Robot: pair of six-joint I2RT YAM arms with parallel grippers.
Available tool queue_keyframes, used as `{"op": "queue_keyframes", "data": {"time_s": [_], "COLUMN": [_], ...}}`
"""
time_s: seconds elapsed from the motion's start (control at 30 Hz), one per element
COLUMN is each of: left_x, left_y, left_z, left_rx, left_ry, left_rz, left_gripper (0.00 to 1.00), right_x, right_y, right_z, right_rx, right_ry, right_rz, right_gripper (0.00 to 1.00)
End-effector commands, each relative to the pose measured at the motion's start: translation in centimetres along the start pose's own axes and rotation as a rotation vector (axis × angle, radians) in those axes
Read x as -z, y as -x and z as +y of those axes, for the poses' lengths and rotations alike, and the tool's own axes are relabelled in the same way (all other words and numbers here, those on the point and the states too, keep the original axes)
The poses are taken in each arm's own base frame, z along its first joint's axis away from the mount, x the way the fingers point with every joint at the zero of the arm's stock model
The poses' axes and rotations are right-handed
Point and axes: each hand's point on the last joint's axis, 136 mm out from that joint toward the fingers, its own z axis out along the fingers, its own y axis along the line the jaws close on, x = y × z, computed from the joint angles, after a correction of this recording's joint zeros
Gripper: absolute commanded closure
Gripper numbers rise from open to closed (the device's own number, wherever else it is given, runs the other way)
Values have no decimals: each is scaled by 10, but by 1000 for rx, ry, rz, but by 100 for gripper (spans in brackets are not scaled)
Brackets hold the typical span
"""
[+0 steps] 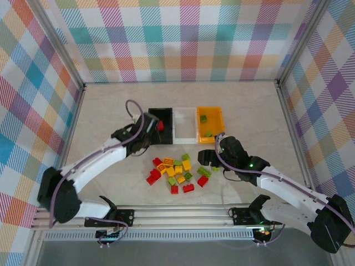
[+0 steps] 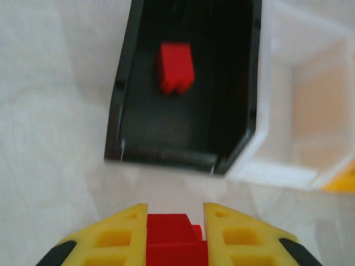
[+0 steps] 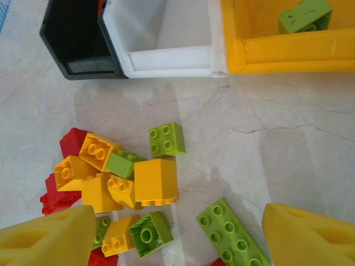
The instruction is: Sort the legos into containers by color
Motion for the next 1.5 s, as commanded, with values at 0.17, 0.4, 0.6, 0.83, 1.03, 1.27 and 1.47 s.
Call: {"op": "queue_keyframes", "data": {"time_s": [0.17, 0.4, 0.6, 0.83, 1.03, 1.27, 1.47], "left_x": [-71, -93, -63, 12, 72, 79, 67], "left_y": [38, 48, 58, 58, 20, -56, -99], "left_z": [-8, -17, -33, -58, -62, -13, 38], "left_rx": [-80, -66, -43, -53, -56, -25, 66], "left_ry": [155, 162, 69, -102, -269, -280, -239], "left_rz": [38, 58, 26, -56, -56, 8, 47], "left_gripper": [88, 72, 38, 10, 0, 0, 0], "right_x": [-1, 3, 5, 7, 4, -15, -48], "right_y": [-6, -9, -10, -12, -18, -30, -41], "right_z": [-7, -11, -14, -14, -12, 4, 25], "right_rx": [-20, -35, -43, -55, -52, 17, 118], "right_ry": [-26, -31, -42, -39, -28, -20, -66], "right_rz": [7, 1, -1, 9, 32, 109, 174], "right_gripper": [21, 19, 17, 17, 18, 20, 20]}}
